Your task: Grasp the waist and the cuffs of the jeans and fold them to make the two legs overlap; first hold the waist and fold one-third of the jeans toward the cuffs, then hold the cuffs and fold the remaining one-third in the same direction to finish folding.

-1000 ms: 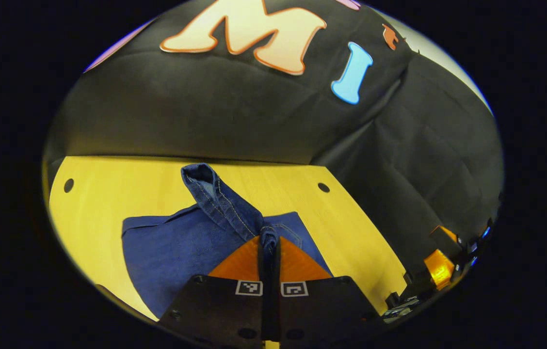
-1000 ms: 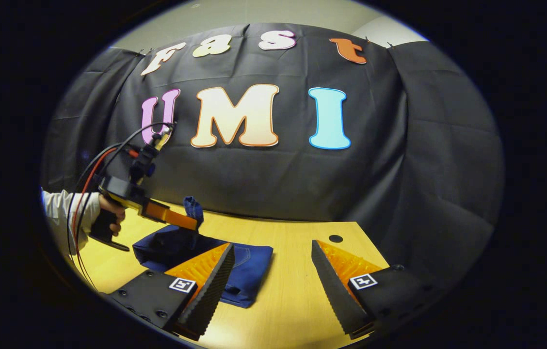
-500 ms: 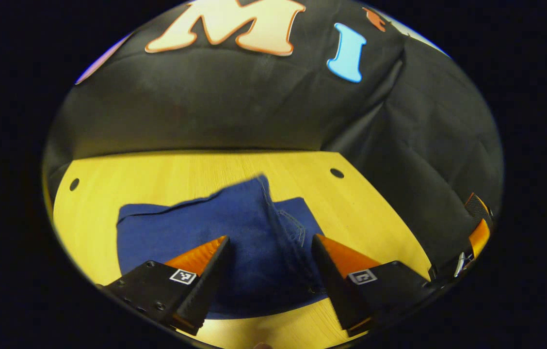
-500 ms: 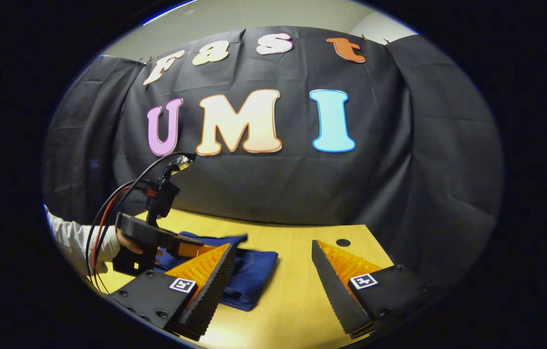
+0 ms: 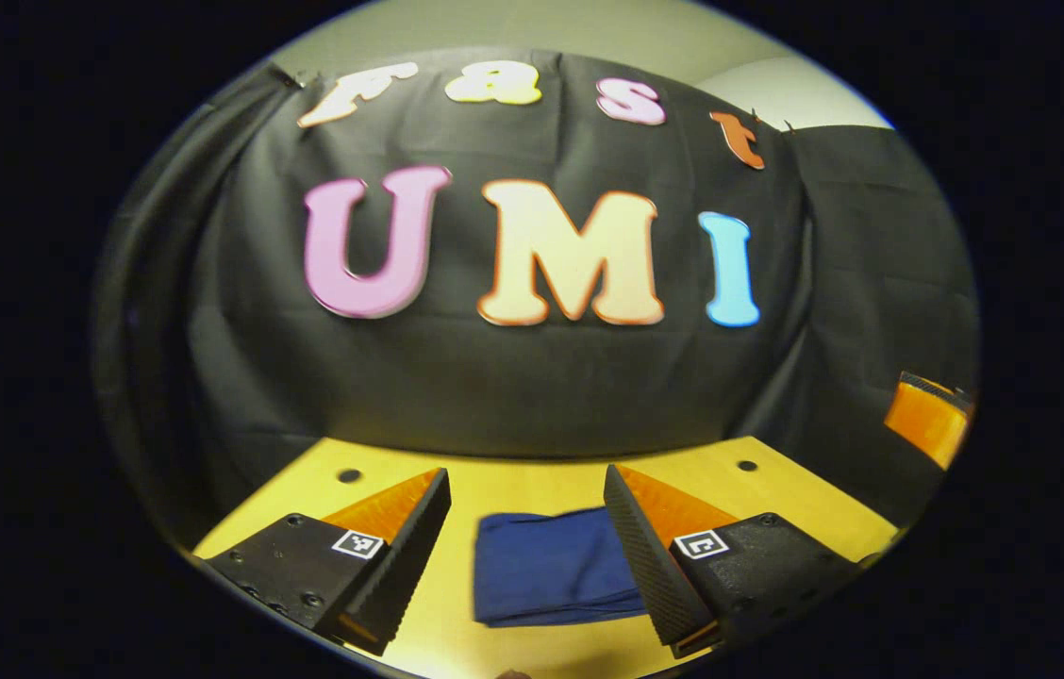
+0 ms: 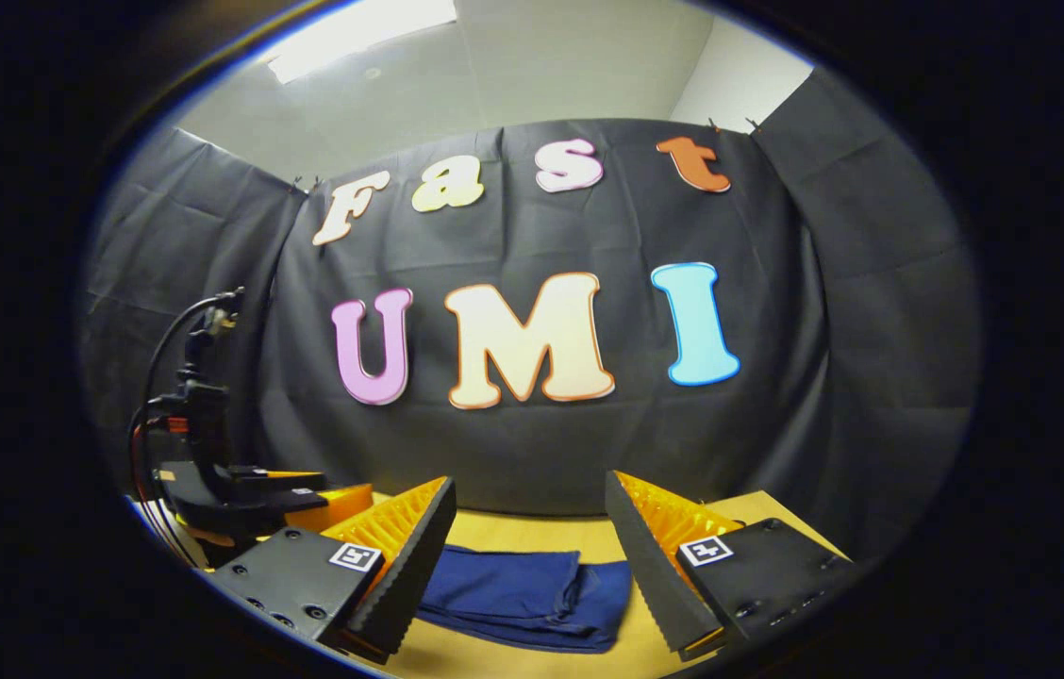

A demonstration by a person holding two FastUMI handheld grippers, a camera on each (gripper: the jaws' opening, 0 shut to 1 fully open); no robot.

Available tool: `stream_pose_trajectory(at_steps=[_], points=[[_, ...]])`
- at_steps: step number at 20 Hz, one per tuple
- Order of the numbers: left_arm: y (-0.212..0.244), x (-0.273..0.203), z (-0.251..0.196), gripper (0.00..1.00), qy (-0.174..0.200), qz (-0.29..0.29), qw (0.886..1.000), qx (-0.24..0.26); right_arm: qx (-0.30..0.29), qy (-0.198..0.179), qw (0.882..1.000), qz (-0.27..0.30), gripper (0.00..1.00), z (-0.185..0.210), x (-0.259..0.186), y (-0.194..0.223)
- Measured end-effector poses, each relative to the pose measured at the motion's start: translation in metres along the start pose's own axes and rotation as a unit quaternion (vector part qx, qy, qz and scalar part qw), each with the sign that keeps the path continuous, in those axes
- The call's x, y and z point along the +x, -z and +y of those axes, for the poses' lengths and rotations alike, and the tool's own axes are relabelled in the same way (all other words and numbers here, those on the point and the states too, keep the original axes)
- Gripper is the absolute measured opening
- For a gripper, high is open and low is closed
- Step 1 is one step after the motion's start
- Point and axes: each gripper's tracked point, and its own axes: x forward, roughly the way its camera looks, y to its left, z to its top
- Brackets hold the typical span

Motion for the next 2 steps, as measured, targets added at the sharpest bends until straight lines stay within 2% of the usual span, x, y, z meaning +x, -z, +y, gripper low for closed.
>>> stream_pose_trajectory(at_steps=[2], points=[[-0.014,-0.02,0.013,0.94,-0.004,-0.019,1.0,0.011,0.006,-0.002,1.0,-0.006,0.99,0.021,-0.003,-0.01]])
